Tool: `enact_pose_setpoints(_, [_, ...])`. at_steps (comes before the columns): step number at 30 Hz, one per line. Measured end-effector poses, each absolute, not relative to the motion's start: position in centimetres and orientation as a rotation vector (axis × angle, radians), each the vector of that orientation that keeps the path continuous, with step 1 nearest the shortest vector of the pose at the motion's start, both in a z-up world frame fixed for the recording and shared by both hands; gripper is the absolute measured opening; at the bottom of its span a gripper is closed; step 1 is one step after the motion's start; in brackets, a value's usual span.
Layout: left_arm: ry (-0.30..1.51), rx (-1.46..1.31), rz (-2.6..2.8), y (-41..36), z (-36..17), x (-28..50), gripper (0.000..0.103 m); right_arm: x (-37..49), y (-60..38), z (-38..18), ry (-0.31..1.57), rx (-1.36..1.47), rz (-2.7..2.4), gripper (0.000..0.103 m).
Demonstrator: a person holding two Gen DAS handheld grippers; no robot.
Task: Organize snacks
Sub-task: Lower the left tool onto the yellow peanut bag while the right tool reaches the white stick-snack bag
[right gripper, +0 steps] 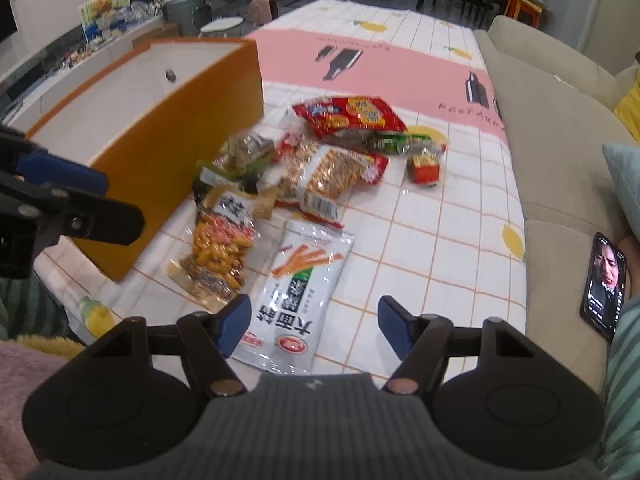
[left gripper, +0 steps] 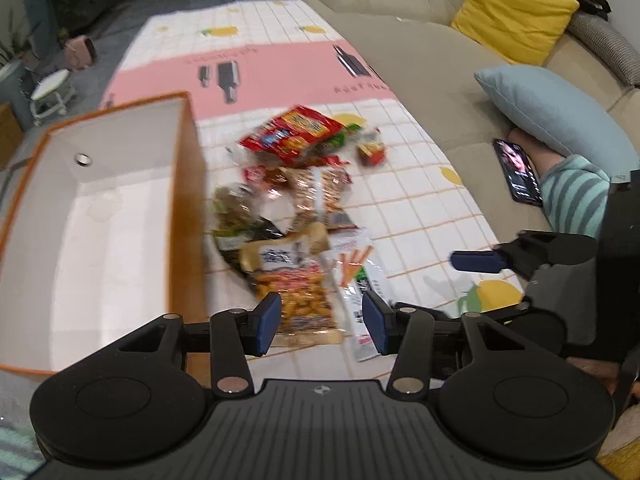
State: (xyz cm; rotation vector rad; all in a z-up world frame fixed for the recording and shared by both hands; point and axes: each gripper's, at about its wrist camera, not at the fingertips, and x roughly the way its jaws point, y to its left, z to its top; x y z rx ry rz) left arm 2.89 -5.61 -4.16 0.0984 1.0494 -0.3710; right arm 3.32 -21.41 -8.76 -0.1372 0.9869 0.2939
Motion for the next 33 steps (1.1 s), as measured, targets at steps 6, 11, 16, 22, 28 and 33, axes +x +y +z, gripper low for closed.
enact_pose_setpoints(6, [1.085, 0.108, -0.309, -6.9, -6.6, 4.7, 0.083, 4.6, -22.2, -10.7, 1.034, -0.115, 0.289, 0.069])
enact_pose_setpoints(11, [1.145, 0.065, -0.248, -7.1, -8.8, 6.6, 0.087, 6.0, -22.8, -12.2, 1.063, -0.095, 0.266, 0.074])
enact_pose_setpoints(16, [1.169, 0.005, -0.206, -7.0, -10.9, 8.0, 0.087, 6.7, -22.8, -13.2, 1.083, -0.09, 0.277, 0.075])
enact_pose_setpoints(22, [1.174, 0.022, -0.175, -7.1, -13.3, 8.9, 0.089, 7.2, -22.6, -14.1, 1.094, -0.091, 0.289, 0.078])
enact_pose_setpoints(28, [1.119, 0.095, -0.156, -7.5, -14.5, 8.8, 0.098, 7.6, -22.6, -14.8, 1.119, -0.079, 0.299, 0.078])
enact_pose_setpoints(33, [1.11, 0.222, -0.154, -8.8, -15.2, 8.7, 0.099, 7.7, -22.3, -15.0, 1.119, -0.078, 0.313, 0.079])
